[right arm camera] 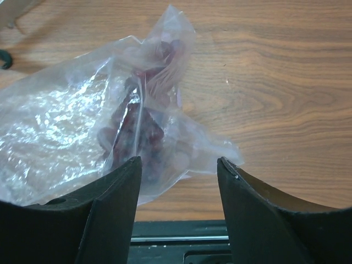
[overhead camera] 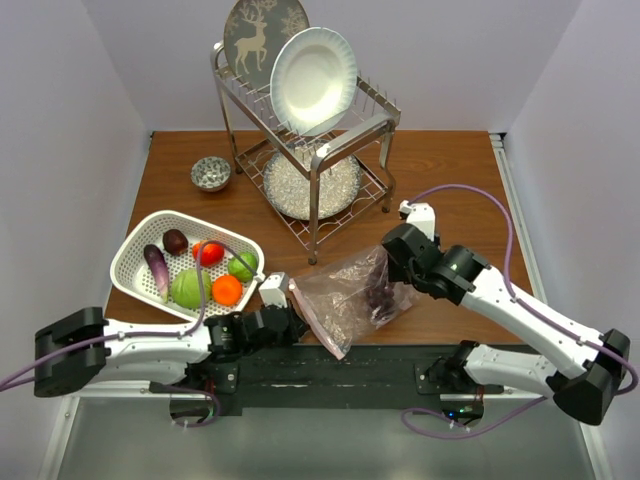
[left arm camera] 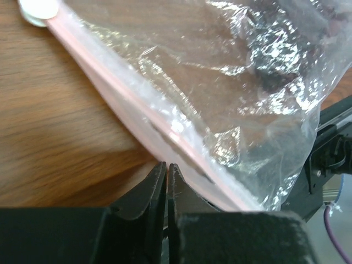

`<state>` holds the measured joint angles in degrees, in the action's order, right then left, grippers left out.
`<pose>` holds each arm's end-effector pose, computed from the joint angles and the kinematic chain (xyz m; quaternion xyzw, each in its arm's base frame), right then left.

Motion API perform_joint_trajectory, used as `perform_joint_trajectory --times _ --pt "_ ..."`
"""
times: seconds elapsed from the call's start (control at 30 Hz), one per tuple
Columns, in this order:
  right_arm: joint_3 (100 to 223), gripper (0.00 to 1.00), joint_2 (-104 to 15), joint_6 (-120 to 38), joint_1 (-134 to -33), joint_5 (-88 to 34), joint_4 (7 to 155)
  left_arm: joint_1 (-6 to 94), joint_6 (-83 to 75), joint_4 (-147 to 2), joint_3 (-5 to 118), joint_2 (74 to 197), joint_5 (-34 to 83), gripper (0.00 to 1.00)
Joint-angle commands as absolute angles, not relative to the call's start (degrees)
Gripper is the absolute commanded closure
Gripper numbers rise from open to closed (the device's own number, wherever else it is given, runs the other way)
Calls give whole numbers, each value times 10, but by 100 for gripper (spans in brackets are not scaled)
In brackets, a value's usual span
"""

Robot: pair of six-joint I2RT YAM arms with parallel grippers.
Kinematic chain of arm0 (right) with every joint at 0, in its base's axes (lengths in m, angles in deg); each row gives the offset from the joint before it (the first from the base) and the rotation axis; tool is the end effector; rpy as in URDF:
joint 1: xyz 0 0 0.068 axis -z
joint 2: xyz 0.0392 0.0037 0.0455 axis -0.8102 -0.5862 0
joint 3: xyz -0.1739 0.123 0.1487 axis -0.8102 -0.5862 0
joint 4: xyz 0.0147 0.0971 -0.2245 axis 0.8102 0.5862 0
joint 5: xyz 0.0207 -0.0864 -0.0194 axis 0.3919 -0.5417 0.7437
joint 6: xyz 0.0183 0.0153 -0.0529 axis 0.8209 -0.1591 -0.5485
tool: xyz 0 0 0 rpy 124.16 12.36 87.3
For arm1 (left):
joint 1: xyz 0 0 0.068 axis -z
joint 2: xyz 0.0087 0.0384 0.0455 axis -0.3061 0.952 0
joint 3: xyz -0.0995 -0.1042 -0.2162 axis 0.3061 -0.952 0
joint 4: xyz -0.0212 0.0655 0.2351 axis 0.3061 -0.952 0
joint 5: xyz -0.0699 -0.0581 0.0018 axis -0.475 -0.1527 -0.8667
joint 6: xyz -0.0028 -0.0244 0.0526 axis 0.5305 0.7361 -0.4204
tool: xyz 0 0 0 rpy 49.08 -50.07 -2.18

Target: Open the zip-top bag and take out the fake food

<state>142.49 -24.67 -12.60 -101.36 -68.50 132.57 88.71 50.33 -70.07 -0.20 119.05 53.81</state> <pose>0.1457 0.1238 0.2847 -0.0126 0.9208 -0.0272 0.3889 0.0749 -0.1698 0.1431 -0.0366 0.8908 -0.3290 0.3113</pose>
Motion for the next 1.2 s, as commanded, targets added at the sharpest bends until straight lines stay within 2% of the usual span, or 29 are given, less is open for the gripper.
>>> perform_joint_trajectory --times 0.0,0.33,0.5,0.7,0.77,0.83,1.03,1.17 --pt "1436 39 -284 -137 -1000 -700 1278 889 492 -581 12 1229 554 88" --pt "1358 39 -336 -157 -928 -620 1196 889 448 -501 45 1319 545 73" --pt "1337 44 -356 -154 -929 -602 1190 889 427 -467 62 1351 536 62" --pt "1310 65 -359 -146 -929 -596 1186 889 410 -412 77 1402 502 44" --pt "1312 76 -363 -143 -929 -592 1188 889 410 -389 78 1418 490 37" --pt "1312 82 -366 -139 -929 -580 1187 890 409 -372 78 1434 479 35" --pt "1297 94 -391 -132 -932 -536 1166 890 397 -301 76 1467 450 28" --pt "1286 98 -414 -125 -940 -518 1151 890 384 -253 74 1482 440 24"
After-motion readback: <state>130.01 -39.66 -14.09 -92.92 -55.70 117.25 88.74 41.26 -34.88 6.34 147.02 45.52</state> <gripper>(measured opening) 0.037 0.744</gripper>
